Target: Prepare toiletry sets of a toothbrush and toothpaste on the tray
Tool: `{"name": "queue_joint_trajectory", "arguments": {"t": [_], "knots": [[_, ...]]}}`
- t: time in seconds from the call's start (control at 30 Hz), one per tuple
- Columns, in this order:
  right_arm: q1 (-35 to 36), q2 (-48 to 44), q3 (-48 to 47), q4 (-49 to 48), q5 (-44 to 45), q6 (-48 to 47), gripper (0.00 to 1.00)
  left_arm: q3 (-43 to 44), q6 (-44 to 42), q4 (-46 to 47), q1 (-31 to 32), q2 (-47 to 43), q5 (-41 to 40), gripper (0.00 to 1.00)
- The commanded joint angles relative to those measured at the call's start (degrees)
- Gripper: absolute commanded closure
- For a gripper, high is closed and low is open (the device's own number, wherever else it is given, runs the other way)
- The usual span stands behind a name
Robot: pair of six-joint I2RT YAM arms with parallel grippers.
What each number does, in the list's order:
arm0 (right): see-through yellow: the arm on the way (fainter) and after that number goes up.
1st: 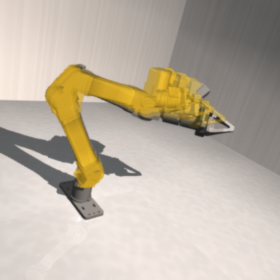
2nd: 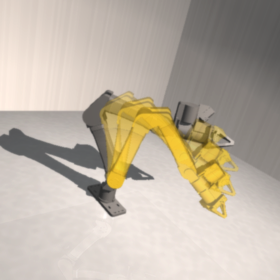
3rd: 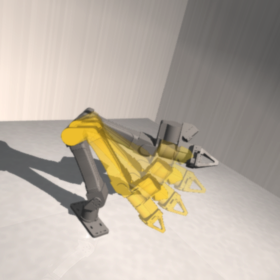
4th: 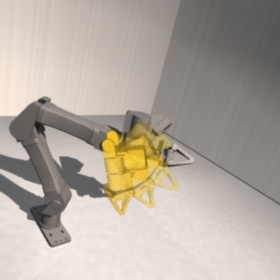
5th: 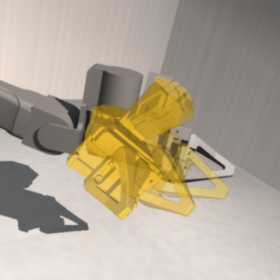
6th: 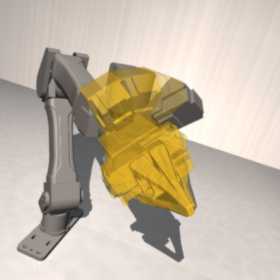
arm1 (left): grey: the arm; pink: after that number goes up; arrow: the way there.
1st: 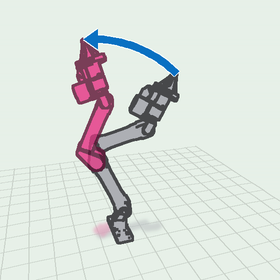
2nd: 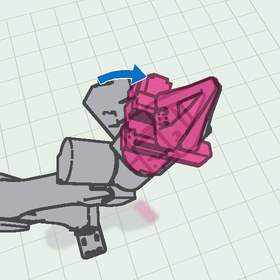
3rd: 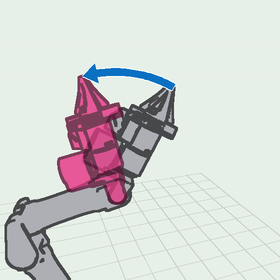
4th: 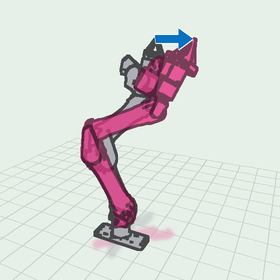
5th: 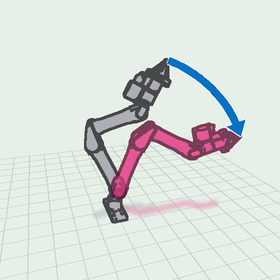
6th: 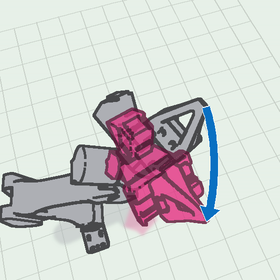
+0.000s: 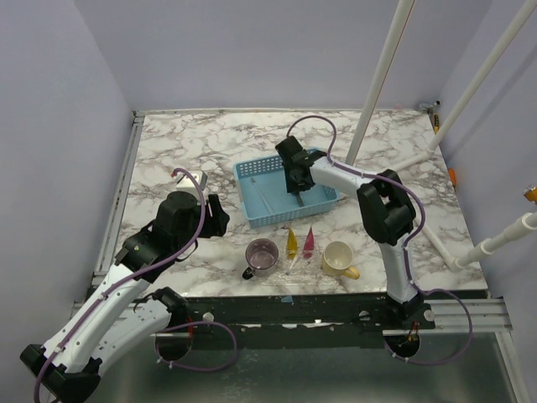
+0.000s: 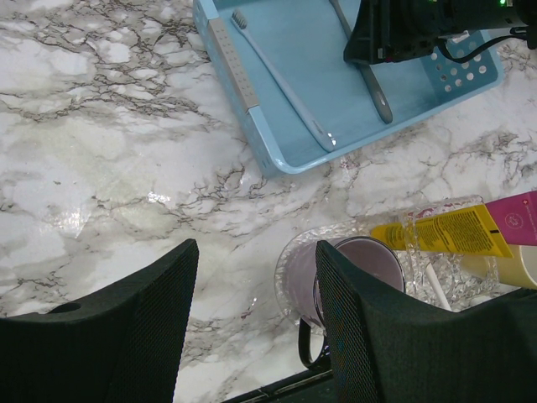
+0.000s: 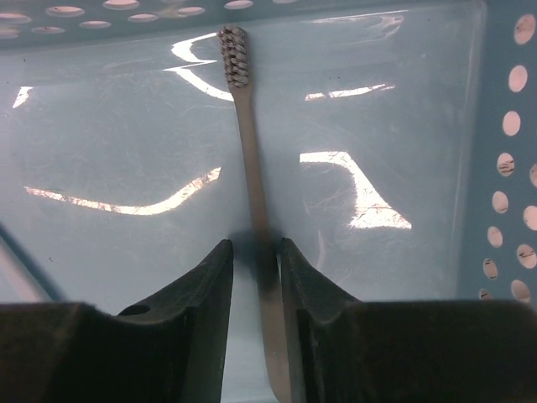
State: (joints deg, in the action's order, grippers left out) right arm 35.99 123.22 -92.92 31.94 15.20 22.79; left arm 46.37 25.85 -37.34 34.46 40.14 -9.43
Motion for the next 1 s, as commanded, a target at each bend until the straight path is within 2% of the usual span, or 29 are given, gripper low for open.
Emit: {"name": "queue_joint_trajectory", "arguments": {"t": [0.0, 0.2, 0.57, 0.97], "knots": [[-0.2, 0.8, 2.1, 1.4, -2.0, -0.8, 0.76, -0.1, -0.5, 0.5, -0.4, -0.5, 1.0, 0.41], [-0.3, 0.8, 1.9, 1.6, -2.5, -1.3, 1.00, -0.1, -0.4, 0.4, -0.5, -0.9, 0.9, 0.41], [-0.2, -6.2, 3.2, -2.1, -2.6, -2.7, 1.00, -0.5, -0.1, 0.5, -0.4, -1.4, 1.5, 0.42], [-0.2, -20.3, 10.5, -12.6, -6.2, -3.8, 0.99, -1.1, 0.5, 3.0, -0.5, -1.5, 6.0, 0.41]]}}
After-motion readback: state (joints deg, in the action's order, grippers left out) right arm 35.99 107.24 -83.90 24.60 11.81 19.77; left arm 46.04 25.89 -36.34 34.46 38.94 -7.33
